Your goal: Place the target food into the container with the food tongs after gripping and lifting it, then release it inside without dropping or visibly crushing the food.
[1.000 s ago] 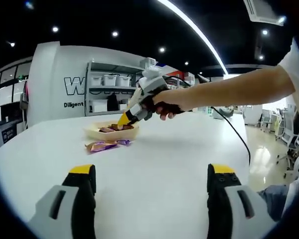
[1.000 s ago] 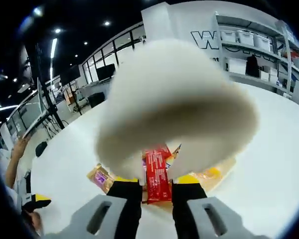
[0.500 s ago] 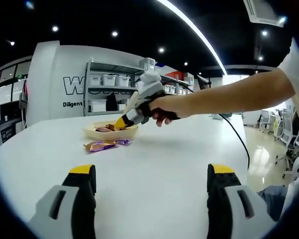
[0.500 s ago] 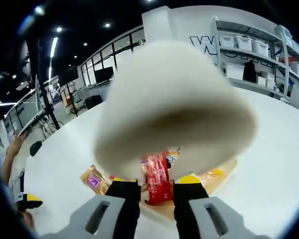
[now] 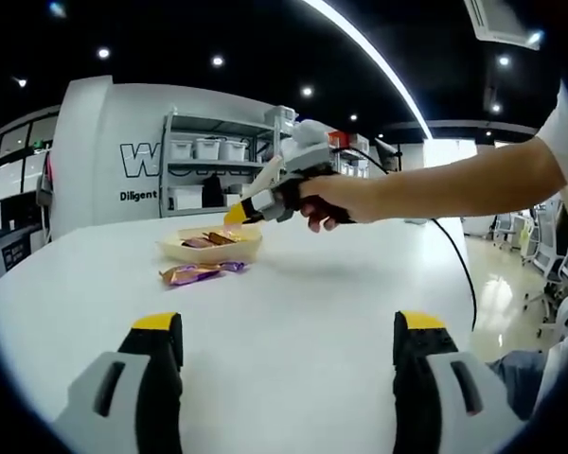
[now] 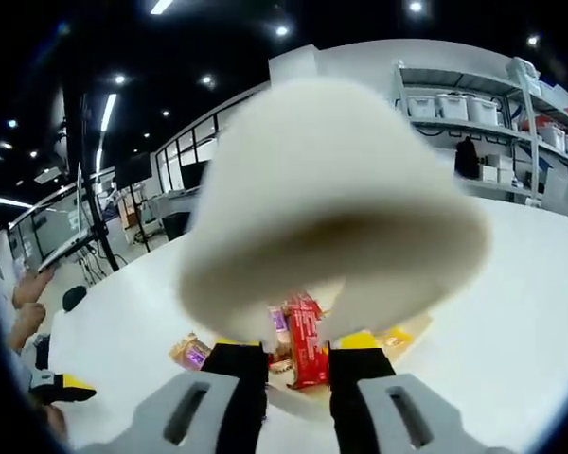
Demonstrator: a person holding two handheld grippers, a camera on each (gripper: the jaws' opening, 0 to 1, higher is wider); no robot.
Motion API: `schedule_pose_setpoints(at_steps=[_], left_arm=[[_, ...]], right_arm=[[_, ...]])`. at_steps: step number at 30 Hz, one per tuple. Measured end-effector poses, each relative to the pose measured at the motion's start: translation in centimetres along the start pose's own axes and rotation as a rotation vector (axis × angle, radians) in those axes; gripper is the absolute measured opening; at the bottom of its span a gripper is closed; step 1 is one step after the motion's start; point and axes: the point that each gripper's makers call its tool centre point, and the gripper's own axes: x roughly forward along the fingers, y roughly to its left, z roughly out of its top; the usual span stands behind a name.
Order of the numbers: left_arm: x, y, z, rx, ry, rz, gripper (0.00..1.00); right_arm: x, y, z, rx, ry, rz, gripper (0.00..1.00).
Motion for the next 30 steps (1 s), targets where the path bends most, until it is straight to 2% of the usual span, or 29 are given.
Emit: schedule_pose_setpoints(at_steps=[4, 9, 13, 14, 15, 17, 20, 26, 30], left_arm=[[0.0, 0.0, -0.1, 0.002, 0.005, 0.002, 0.91], [-0.1, 0.2, 0.0, -0.012, 0.000, 0.005, 0.91], [-0.1, 0.2, -0.1, -0.012, 0.001, 0.000, 0.91], [-0.1, 0.1, -0.1, -0.009, 0.002, -0.001, 0.91], [-0.1, 0.1, -0.1, -0.009, 0.005, -0.003, 0.91], [-0.1, 0.1, -0.1, -0.012, 0.004, -0.001, 0.91], [-0.1, 0.0, -0.1, -0.015, 0.005, 0.000, 0.91], [-0.1, 0.0, -0.2, -0.018, 0.007, -0.002, 0.91], [-0.1, 0.0, -0.2, -0.022, 0.009, -0.001, 0.91]], right_arm=[[-0.8, 0.7, -0.3, 0.012, -0.001, 0.015, 0.18], [-3.1, 3.0, -0.7, 0.021, -0.019, 0.038, 0.18], [-4.3, 4.2, -2.2, -0.044, 0.016, 0.046, 0.19], [-4.6, 4.5, -3.1, -0.058, 0.060, 0.054, 0.19], [-4.9, 4.6, -3.2, -0.064, 0.047, 0.052, 0.19], [-5.3, 4.8, -3.6, -0.078, 0.062, 0.058, 0.19], [-5.9, 5.1, -4.0, -0.039, 0.066, 0.080, 0.19], [-7.4, 5.2, -4.5, -0.057, 0.043, 0.073, 0.19], [-9.0, 5.5, -4.8, -0.085, 0.028, 0.037, 0.19]])
